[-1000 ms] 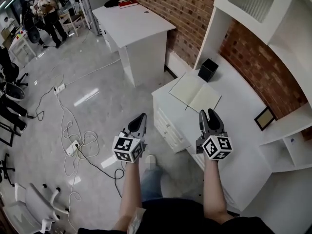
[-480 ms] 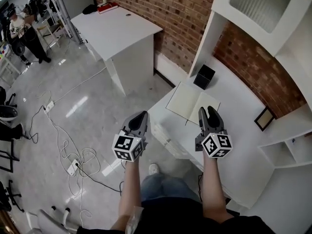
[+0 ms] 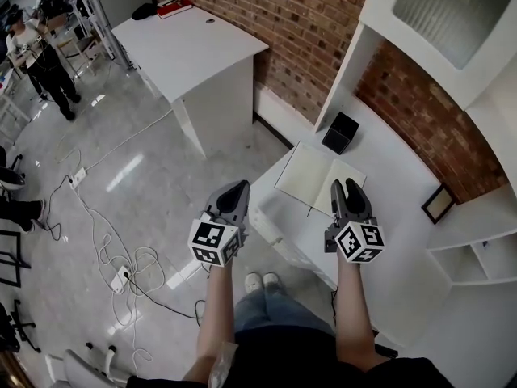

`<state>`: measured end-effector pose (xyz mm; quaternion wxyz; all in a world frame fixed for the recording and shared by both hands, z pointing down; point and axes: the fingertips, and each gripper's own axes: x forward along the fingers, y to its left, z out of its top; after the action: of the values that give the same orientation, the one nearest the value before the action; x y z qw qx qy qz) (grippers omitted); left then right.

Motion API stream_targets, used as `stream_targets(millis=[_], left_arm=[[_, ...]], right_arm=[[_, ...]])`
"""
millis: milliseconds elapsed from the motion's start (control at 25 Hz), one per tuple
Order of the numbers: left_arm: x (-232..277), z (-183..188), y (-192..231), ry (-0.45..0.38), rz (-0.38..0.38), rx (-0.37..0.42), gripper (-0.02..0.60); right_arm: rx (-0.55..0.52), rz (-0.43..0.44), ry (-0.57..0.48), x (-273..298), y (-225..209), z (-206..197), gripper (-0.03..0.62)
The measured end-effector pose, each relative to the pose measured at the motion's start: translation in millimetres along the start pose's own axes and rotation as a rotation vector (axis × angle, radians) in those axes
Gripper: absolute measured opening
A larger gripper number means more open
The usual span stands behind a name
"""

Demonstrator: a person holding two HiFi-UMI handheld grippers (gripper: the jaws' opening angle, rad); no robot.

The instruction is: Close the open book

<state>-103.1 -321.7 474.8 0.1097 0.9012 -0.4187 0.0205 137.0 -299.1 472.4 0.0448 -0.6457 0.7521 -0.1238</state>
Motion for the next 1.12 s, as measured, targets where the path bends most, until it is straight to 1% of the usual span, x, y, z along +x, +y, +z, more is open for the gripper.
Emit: stream_targets(millis=[160,320,480,680,760,880,1000,1120], left_arm=[[4,-4,8,-0.005,0.022,-0.025,0.009],[9,-21,5,0.012,0.021,-0.057,0.009],[14,-33,4,0.023,0.014,-0.079,0.009],[17,-49,5,0.048,0.020,-0.107,0.009],[17,-54,5,0.054,0.020,-0.117,0.009],[19,-62,4,0.063,0.019,-0.128,0.009],[20,-71,2,0.077,0.018,-0.141,0.009],[20,-70,4,0.076,0.021,-0.146,0.009]], right_arm=[[-0.033,0.013,0.054,12,-3,-12,0.140],[-0.089,0.021,0.125,22,-6,-29,0.140],[-0.166,0.046,0.220,37,-4,-55,0.140],[-0.305,0.098,0.374,50,3,-94,0.140],[-0.374,0.122,0.444,54,5,-110,0.140],[-0.508,0.166,0.552,56,8,-135,0.140],[-0.679,0.215,0.641,57,13,-156,0.140],[-0.859,0.264,0.719,56,20,-177,0.140]])
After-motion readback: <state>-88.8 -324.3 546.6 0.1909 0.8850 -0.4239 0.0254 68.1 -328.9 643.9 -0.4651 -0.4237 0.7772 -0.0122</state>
